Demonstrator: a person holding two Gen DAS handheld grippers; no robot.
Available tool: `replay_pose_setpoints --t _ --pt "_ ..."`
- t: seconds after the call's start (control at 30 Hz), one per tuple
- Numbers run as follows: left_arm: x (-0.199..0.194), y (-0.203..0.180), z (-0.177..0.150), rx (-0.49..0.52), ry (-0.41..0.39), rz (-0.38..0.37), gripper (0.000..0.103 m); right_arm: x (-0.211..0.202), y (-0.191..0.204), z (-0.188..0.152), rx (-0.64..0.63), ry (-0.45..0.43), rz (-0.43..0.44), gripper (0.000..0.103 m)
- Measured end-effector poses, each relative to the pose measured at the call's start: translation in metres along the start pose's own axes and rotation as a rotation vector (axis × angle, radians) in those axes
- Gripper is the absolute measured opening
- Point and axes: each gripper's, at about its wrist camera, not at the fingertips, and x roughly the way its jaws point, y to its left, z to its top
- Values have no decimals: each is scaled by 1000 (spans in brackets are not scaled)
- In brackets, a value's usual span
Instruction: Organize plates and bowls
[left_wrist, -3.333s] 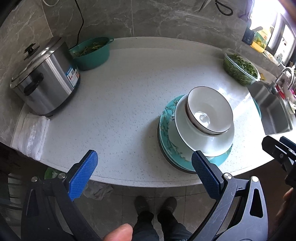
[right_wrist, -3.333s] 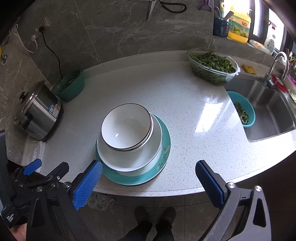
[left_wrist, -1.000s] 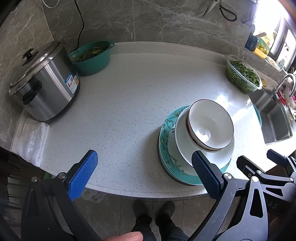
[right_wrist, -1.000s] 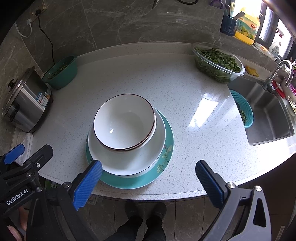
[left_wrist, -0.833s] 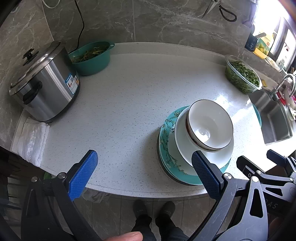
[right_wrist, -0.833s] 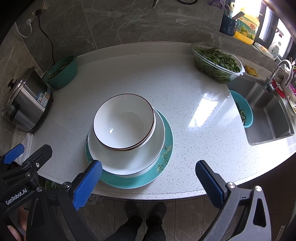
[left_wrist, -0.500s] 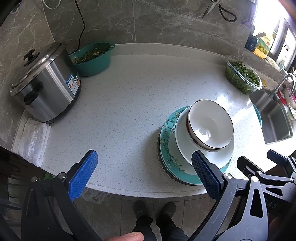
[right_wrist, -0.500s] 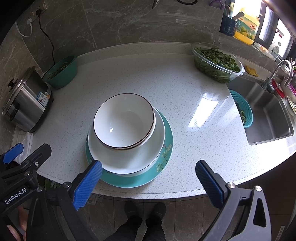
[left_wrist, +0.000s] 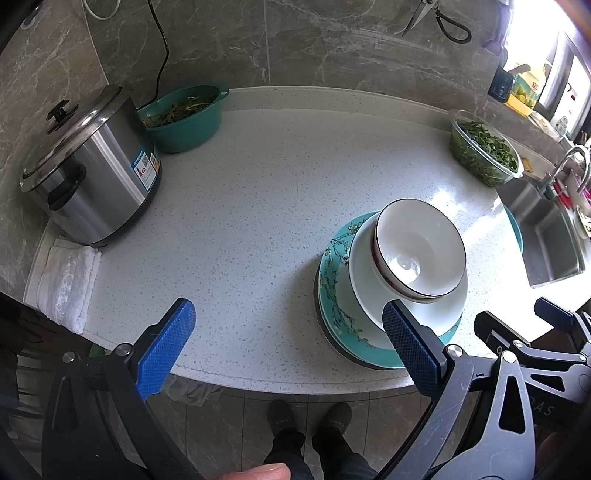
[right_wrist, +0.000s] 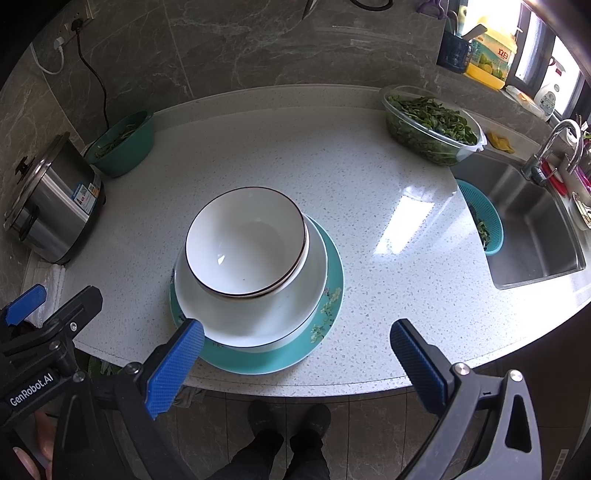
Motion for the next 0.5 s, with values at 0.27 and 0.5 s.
replay_pose_setpoints --t 0.27,0.5 --pt "2 2 3 1 1 -2 103 -1 1 0 -1 -1 0 103" --pt "4 1 5 5 2 1 103 0 0 0 -3 -2 0 103"
